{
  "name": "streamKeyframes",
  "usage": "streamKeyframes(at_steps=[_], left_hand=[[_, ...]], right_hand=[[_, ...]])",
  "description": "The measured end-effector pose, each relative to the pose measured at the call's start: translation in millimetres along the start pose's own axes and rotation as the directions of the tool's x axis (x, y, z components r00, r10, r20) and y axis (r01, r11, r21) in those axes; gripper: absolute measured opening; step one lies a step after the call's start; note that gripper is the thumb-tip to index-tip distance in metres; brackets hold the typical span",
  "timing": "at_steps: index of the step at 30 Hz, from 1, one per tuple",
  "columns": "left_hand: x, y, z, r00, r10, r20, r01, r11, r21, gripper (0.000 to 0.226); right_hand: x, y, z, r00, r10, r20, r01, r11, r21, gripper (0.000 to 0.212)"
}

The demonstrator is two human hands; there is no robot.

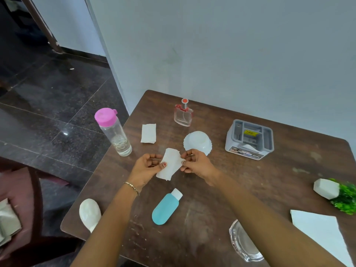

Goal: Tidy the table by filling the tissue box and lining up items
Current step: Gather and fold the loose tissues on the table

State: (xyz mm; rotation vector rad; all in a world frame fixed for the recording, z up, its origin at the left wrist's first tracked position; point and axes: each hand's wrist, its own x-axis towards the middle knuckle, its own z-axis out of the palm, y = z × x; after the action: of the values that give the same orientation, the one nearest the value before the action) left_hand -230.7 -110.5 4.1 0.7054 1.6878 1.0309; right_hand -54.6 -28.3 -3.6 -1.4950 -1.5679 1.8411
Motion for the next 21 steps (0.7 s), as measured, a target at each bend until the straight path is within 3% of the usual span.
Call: streamKeyframes(at_steps=[3, 5, 7, 12, 16, 21], left_hand=[[-4.9, 5.3, 15.5, 0.999, -0.002, 0.053, 0.002, 1.0, 0.012, 0.028], [-8.3, 8.1, 26.5, 0.997, -0.014, 0.071, 0.016, 1.0, -0.021, 0.029], [-11.5, 11.3, 37.5, 0.996, -0.034, 0.081, 0.041, 0.996, -0.085, 0.028], [-14.3, 12.8, 58.2, 0.99, -0.105, 0.097, 0.125, 0.964, -0.235, 0.034], [-20.2, 20.0, 79.2, 0.983, -0.127, 0.135, 0.155, 0.962, -0.225, 0.019], [-20.5, 29.4, 101.6, 0.986, -0.095, 0.136, 0.116, 0.981, -0.157, 0.013]], right_hand=[[-9.5, -0.6, -13.9, 0.998, 0.062, -0.006, -0.059, 0.973, 0.225, 0.033], [-16.8, -1.0, -20.3, 0.995, 0.1, 0.02, -0.099, 0.897, 0.431, 0.035], [-22.9, 2.3, -26.2, 0.994, 0.107, 0.02, -0.101, 0.846, 0.523, 0.032], [-37.6, 10.4, -40.4, 0.991, 0.119, -0.057, -0.062, 0.803, 0.592, 0.012], [-45.3, 15.3, -58.1, 0.992, 0.089, -0.091, -0.016, 0.799, 0.601, 0.011], [-57.1, 16.7, -77.7, 0.988, 0.018, -0.155, 0.047, 0.912, 0.407, 0.009]])
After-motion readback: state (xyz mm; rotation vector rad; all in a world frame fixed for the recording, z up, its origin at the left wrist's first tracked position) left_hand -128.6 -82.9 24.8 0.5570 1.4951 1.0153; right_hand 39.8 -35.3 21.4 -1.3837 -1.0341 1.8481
